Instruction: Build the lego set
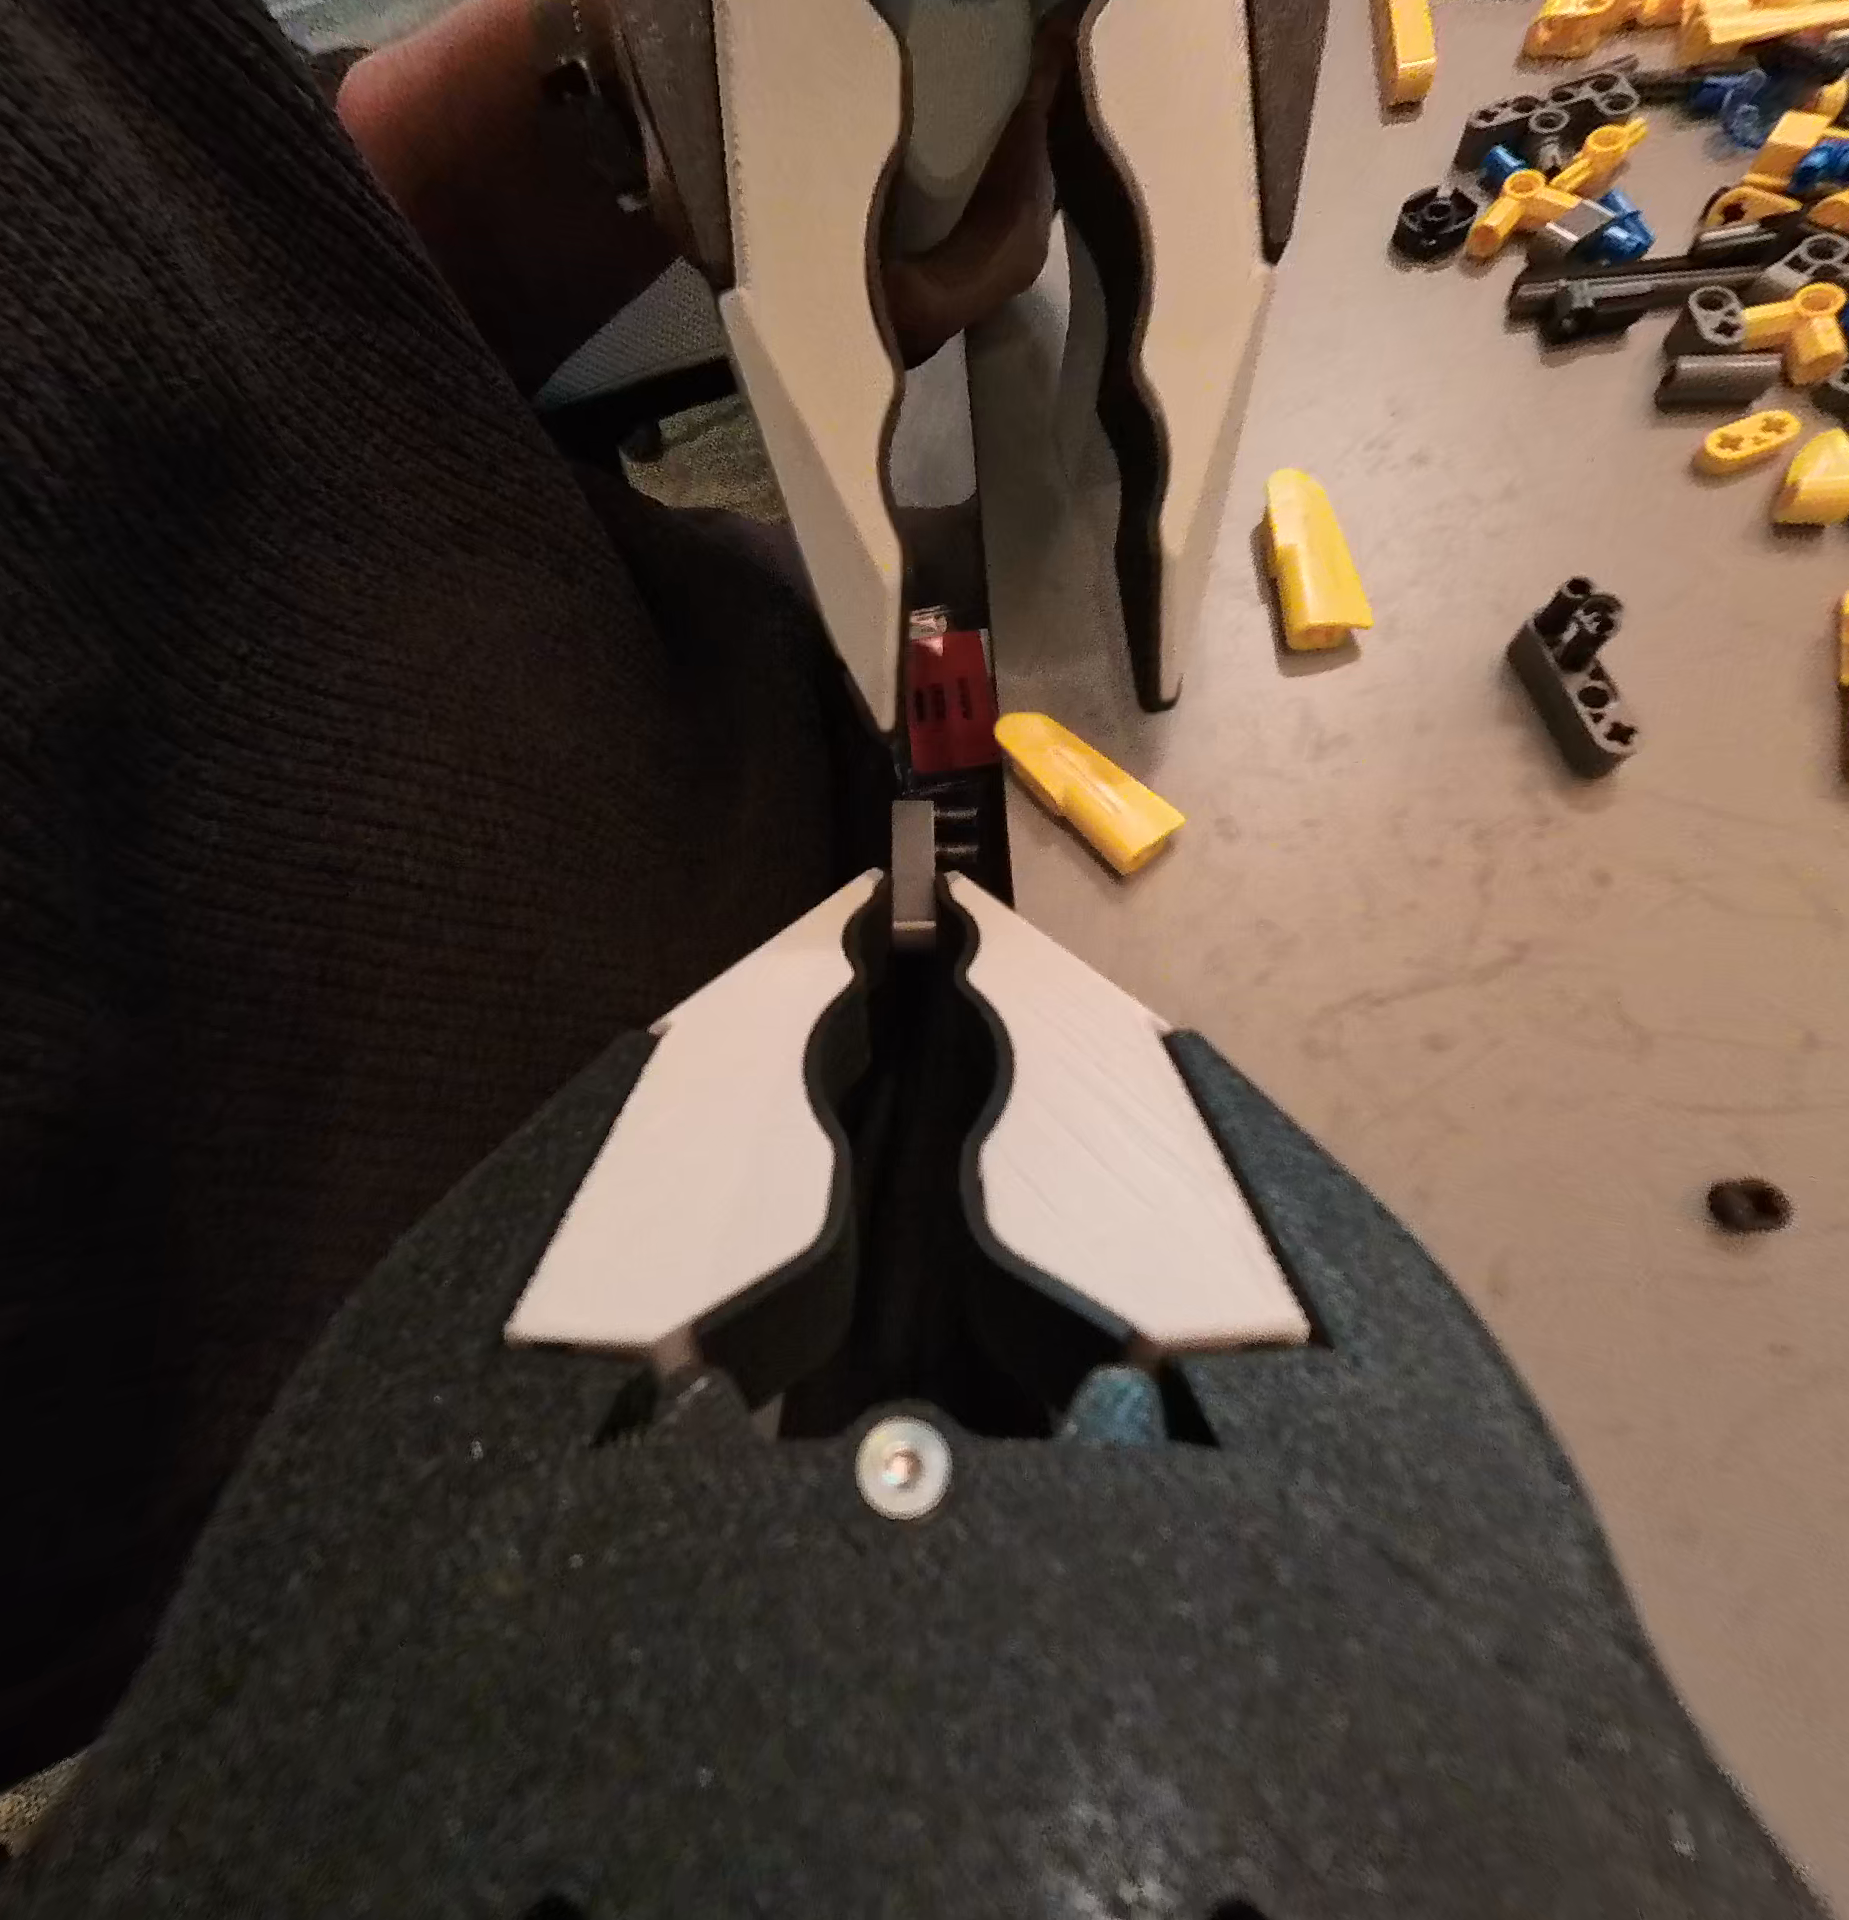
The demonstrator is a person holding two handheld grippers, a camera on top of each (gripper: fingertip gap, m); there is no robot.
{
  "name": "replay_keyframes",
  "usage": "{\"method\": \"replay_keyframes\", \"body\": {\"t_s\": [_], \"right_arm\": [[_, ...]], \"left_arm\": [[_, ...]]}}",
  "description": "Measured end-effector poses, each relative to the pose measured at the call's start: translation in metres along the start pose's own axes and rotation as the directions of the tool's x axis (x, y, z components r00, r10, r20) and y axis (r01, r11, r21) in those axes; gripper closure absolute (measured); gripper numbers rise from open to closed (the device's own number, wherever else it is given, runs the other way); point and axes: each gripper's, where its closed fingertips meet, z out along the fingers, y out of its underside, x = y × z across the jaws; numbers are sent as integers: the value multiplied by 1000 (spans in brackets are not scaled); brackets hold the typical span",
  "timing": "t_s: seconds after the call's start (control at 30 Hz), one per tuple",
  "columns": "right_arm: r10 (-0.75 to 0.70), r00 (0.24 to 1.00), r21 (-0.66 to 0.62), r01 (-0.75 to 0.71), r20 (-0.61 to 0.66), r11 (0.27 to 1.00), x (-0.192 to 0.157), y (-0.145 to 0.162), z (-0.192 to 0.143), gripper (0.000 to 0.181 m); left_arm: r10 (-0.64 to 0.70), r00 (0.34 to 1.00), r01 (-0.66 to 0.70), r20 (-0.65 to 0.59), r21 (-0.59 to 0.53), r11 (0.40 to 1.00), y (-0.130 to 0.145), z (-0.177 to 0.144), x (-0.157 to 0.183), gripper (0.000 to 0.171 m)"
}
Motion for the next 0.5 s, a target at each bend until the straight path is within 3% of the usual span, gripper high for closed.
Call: {"method": "replay_keyframes", "body": {"t_s": [0.27, 0.4, 0.5], "right_arm": [[19, 1000, 59, -19, 3, 998, 1, -2, -12, 173], [16, 1000, 101, -18, 19, 995, -1, -8, -19, 173], [-15, 1000, 121, 14, 13, 993, -2, -12, -25, 173]], "left_arm": [[123, 984, -113, 130, -75, 991, 10, 7, -5, 134], [129, 985, -135, 116, 45, 990, -6, -3, 3, 133], [7, 1000, -8, 3, 190, 982, -23, -12, 14, 134]]}}
